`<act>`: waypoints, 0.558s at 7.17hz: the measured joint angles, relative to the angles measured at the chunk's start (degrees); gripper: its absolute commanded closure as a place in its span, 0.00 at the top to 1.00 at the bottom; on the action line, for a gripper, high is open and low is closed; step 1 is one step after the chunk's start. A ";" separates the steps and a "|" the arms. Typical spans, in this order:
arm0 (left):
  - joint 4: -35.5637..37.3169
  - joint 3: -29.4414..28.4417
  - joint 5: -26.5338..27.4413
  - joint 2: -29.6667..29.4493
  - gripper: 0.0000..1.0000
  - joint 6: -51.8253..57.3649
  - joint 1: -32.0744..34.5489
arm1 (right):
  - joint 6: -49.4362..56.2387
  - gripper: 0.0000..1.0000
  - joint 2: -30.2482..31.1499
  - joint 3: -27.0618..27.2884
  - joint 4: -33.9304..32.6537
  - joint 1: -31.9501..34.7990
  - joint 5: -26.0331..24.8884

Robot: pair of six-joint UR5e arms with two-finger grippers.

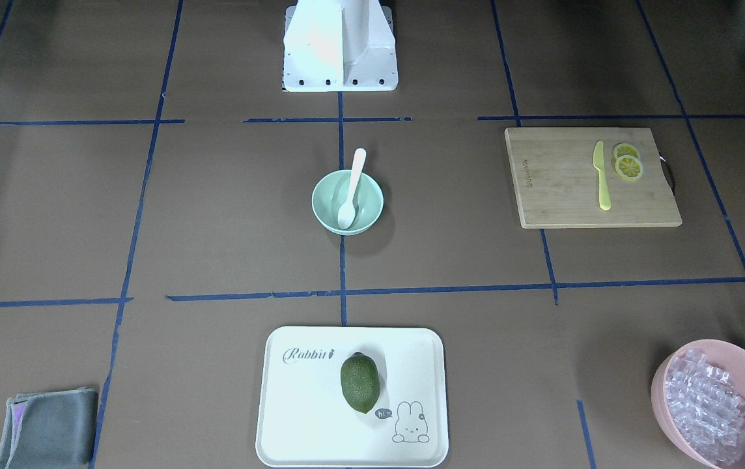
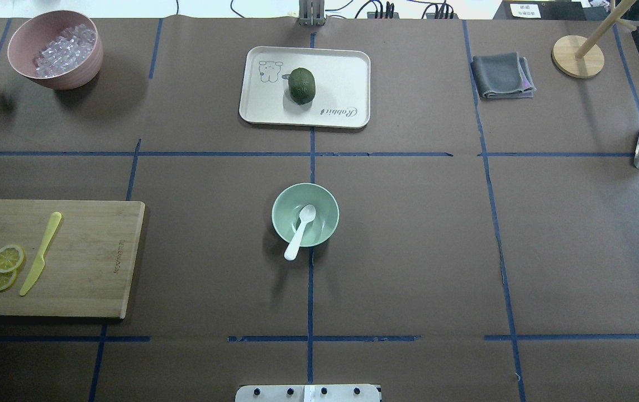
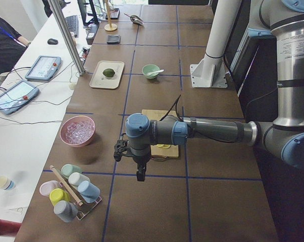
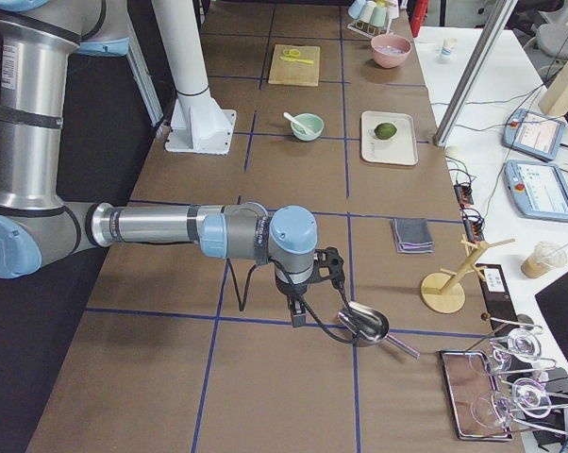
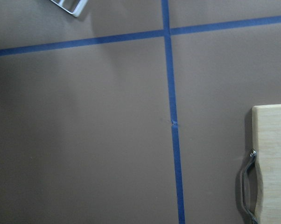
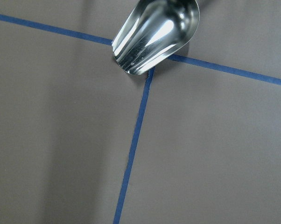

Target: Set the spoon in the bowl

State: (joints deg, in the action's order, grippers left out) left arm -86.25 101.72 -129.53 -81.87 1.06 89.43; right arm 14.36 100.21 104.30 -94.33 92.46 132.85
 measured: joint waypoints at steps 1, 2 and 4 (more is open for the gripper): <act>0.06 0.04 0.01 -0.08 1.00 -0.29 0.31 | -0.02 1.00 0.02 -0.02 -0.02 0.00 -0.05; 0.19 0.07 0.00 -0.21 1.00 -0.40 0.40 | -0.05 1.00 0.02 -0.05 -0.02 0.00 -0.05; 0.38 -0.18 -0.05 -0.31 1.00 -0.44 0.41 | -0.06 1.00 0.06 -0.06 -0.06 0.00 -0.13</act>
State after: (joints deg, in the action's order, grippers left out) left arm -85.87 101.54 -129.57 -82.17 0.62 89.84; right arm 14.31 100.27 104.24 -94.39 92.46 132.72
